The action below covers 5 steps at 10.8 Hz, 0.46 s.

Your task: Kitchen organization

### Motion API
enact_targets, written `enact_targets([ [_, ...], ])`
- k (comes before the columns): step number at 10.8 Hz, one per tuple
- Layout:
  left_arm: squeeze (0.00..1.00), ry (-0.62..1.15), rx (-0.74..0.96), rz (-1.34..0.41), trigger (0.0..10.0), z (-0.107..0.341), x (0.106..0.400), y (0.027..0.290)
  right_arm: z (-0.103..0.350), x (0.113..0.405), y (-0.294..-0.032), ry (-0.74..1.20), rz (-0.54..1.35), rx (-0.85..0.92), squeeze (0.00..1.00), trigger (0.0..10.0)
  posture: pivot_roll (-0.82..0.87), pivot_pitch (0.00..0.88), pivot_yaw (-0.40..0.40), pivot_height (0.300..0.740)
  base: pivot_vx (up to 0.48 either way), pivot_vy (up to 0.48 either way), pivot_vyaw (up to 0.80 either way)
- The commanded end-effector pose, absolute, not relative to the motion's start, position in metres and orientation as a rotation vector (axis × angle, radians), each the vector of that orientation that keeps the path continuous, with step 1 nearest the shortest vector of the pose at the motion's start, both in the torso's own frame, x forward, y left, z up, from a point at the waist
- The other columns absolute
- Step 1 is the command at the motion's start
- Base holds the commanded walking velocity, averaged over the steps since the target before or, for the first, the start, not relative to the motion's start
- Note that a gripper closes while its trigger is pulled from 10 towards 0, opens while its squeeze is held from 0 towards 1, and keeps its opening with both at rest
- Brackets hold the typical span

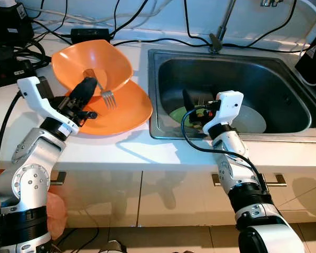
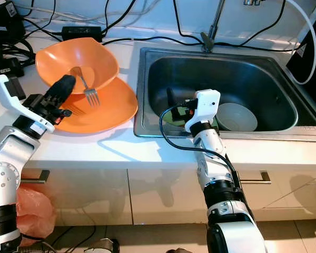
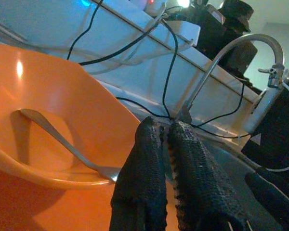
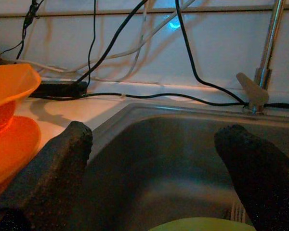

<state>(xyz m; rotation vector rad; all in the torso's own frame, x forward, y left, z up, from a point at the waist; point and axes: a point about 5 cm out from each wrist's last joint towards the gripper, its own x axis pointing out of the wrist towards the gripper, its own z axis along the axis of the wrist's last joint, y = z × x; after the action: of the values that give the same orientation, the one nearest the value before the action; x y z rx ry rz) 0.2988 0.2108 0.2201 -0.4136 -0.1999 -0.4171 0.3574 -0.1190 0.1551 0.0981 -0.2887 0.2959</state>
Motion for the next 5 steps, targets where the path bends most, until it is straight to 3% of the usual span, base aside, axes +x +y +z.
enact_targets([
  [1,0.0,-0.232,-0.397,-0.414,10.0,0.228,0.297,0.21,0.155,0.359,-0.12,-0.281,0.295,0.092,0.0,10.0,0.09,0.077,-0.071,0.74,0.0,0.0,0.0],
  [2,0.0,-0.259,-0.372,-0.382,10.0,0.232,0.298,0.214,0.155,0.359,-0.12,-0.28,0.294,0.092,0.0,10.0,0.1,0.078,-0.072,0.74,0.0,0.0,0.0],
  [3,0.0,-0.27,-0.134,-0.205,10.0,0.24,0.306,0.228,0.155,0.359,-0.12,-0.278,0.293,0.092,0.0,10.0,0.1,0.078,-0.073,0.74,0.0,0.0,0.0],
  [4,0.0,-0.218,0.153,-0.152,10.0,0.238,0.311,0.227,0.154,0.359,-0.119,-0.277,0.296,0.093,0.0,10.0,0.1,0.078,-0.071,0.74,0.0,0.0,0.0],
  [5,0.89,-0.204,0.217,-0.165,10.0,0.236,0.312,0.224,0.154,0.359,-0.118,-0.277,0.296,0.095,0.0,10.0,0.1,0.076,-0.068,0.74,0.0,0.0,0.0],
])
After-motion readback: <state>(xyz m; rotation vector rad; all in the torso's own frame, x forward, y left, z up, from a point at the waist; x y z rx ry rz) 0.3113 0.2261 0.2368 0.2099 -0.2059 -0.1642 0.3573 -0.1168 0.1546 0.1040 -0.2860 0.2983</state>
